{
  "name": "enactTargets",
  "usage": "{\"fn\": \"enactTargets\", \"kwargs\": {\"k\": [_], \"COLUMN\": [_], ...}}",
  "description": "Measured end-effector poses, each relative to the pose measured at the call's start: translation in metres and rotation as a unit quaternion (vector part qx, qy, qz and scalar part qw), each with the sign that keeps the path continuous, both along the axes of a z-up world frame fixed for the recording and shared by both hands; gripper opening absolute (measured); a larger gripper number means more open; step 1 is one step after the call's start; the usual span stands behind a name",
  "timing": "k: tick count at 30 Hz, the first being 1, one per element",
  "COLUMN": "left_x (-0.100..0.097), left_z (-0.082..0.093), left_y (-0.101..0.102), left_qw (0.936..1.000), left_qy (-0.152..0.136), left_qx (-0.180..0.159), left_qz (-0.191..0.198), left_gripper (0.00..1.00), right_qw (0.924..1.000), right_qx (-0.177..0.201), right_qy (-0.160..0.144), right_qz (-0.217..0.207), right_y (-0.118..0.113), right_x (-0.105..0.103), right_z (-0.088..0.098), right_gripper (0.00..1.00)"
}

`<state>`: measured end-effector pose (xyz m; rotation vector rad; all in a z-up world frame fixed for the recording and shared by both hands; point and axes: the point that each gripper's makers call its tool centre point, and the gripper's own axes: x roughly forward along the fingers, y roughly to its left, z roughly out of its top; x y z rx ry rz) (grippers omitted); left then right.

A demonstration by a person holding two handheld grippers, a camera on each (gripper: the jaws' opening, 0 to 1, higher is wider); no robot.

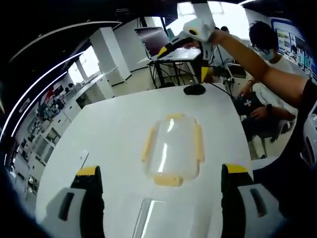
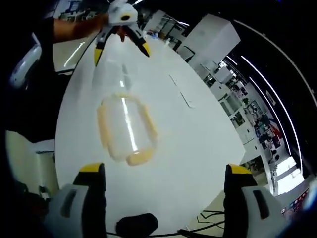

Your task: Snap each plastic latch of the storage box into its locked position after aligning the lid with the box until every specified latch is closed and the lid sits flush.

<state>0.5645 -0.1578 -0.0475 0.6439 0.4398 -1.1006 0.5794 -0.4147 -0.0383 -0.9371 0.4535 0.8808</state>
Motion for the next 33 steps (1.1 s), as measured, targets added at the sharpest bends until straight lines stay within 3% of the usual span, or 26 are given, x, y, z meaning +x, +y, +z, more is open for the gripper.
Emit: {"fn": "enactTargets", "kwargs": {"k": [4,33], "left_x": [-0.001,0.004], "left_z": [-0.002,-0.023], "left_y": [0.000,0.002], "left_qw": [1.0000,0.9996], "left_qy": [0.004,0.011], "left_qx": [0.003,0.027], "left_qz": [-0.003,-0.003], "left_gripper": [1.00,1.00], "right_qw": [0.9999,0.9991], "right_qx": [-0.007,-0.025], "right_qy": [0.009,0.026], "right_qz": [0.008,0.022], "right_y": [0.003,0.006], "right_x": [0.001,0.008], "right_z": [-0.008,-0.021], "right_gripper": [0.99,0.94]}}
